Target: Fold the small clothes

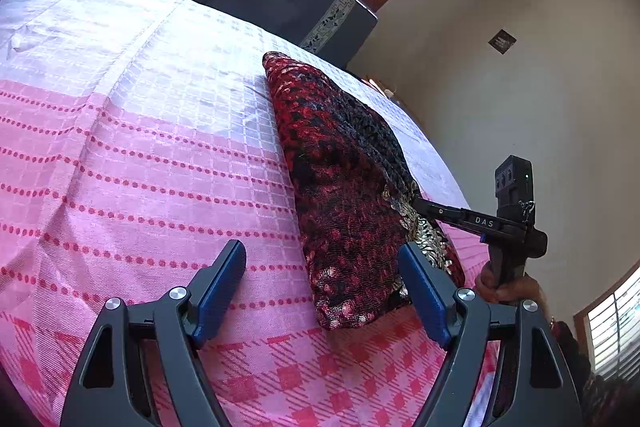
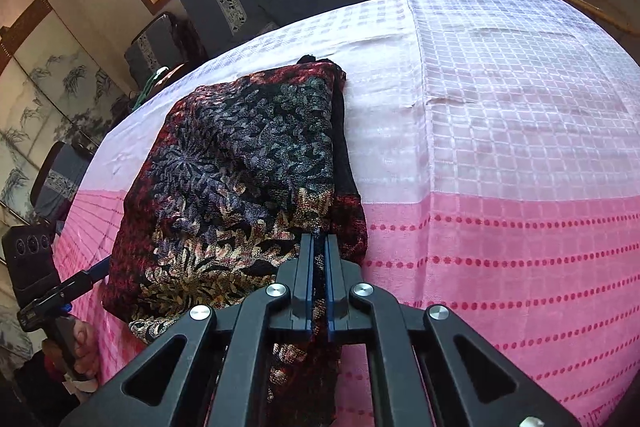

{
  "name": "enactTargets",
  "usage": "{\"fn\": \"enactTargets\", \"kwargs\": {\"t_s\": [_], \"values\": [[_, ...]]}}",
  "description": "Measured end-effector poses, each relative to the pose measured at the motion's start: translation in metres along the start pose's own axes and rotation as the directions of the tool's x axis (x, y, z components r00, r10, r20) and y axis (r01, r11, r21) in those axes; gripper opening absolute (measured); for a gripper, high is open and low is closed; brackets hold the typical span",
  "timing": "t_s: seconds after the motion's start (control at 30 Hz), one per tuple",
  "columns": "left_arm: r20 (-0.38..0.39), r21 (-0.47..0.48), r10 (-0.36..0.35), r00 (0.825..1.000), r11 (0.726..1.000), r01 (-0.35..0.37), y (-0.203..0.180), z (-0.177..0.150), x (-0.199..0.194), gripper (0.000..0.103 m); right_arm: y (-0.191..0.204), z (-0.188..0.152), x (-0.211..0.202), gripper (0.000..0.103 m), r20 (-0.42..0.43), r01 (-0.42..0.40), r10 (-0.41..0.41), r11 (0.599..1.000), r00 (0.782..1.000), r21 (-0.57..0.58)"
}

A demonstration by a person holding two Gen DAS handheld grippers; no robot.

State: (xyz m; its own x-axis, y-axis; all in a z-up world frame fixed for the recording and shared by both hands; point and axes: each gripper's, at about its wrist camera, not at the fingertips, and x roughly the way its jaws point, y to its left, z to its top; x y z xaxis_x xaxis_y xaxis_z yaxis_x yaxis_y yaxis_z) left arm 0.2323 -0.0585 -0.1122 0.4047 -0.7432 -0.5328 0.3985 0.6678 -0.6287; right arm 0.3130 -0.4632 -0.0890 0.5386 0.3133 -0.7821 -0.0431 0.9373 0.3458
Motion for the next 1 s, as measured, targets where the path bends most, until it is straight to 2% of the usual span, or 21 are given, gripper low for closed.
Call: {"fn": "enactTargets", "kwargs": {"t_s": [0.07,0.13,0.2,0.23,0.3,0.43,0.53,0.57,0.6,0.7,0.8,0.93,1.0], "values": [[-0.002,-0.003,0.001,1.000,1.000,-0.001,0.000,0.001,0.000,0.079,0.004,0.000,0.000,0.006,0.012,0.017,-0.016,1.000,1.000,-0.004],[-0.013,0.001,0.012,1.000,1.000,-0.012,-0.001,0.001,0.001,0.079,0.002,0.000,-0.006,0.012,0.022,-0.011,0.010,1.000,1.000,0.024],[-0.018,-0.005,0.009,1.000,1.000,-0.009,-0.002,0.002,0.002,0.079,-0.001,-0.004,-0.019,0.022,0.036,-0.016,0.014,0.999,0.999,0.048],[-0.018,-0.009,0.005,1.000,1.000,-0.005,-0.002,0.002,0.001,0.079,-0.001,-0.009,-0.029,0.032,0.052,-0.022,0.020,0.999,0.998,0.050],[-0.016,-0.019,-0.001,1.000,1.000,0.001,-0.001,0.002,0.000,0.079,0.003,-0.020,-0.047,0.040,0.063,-0.048,0.046,0.998,0.997,0.028],[-0.015,-0.022,0.003,1.000,1.000,-0.004,-0.003,0.002,0.001,0.079,0.012,-0.044,-0.054,0.047,-0.025,-0.065,0.065,0.998,0.998,0.002],[-0.011,-0.023,0.006,1.000,1.000,-0.006,-0.005,0.001,0.001,0.079,0.022,-0.056,-0.039,0.045,-0.092,-0.025,0.021,0.999,0.996,-0.046],[-0.013,-0.015,0.012,1.000,1.000,-0.012,-0.007,0.000,0.002,0.079,0.026,-0.059,-0.035,0.022,-0.098,-0.021,0.015,0.998,0.995,-0.063],[-0.016,-0.004,0.020,1.000,1.000,-0.020,-0.008,-0.001,0.003,0.079,0.027,-0.061,-0.032,0.009,-0.100,-0.022,0.016,0.998,0.995,-0.065],[-0.016,0.009,0.024,1.000,1.000,-0.023,-0.010,-0.002,0.004,0.079,0.030,-0.054,-0.046,0.008,-0.027,0.007,-0.009,0.996,1.000,-0.084],[-0.011,-0.002,0.014,1.000,1.000,-0.014,-0.008,-0.002,0.003,0.079,0.028,-0.044,-0.070,0.008,0.028,0.000,0.003,0.995,1.000,-0.097],[-0.007,-0.003,0.012,1.000,1.000,-0.012,-0.007,-0.001,0.003,0.079,0.008,-0.053,-0.043,0.008,-0.049,0.036,-0.039,0.997,0.998,-0.071],[-0.009,-0.002,0.013,1.000,1.000,-0.013,-0.007,-0.001,0.002,0.079,0.003,-0.060,-0.041,0.013,-0.026,-0.021,0.021,0.999,0.999,-0.032]]}}
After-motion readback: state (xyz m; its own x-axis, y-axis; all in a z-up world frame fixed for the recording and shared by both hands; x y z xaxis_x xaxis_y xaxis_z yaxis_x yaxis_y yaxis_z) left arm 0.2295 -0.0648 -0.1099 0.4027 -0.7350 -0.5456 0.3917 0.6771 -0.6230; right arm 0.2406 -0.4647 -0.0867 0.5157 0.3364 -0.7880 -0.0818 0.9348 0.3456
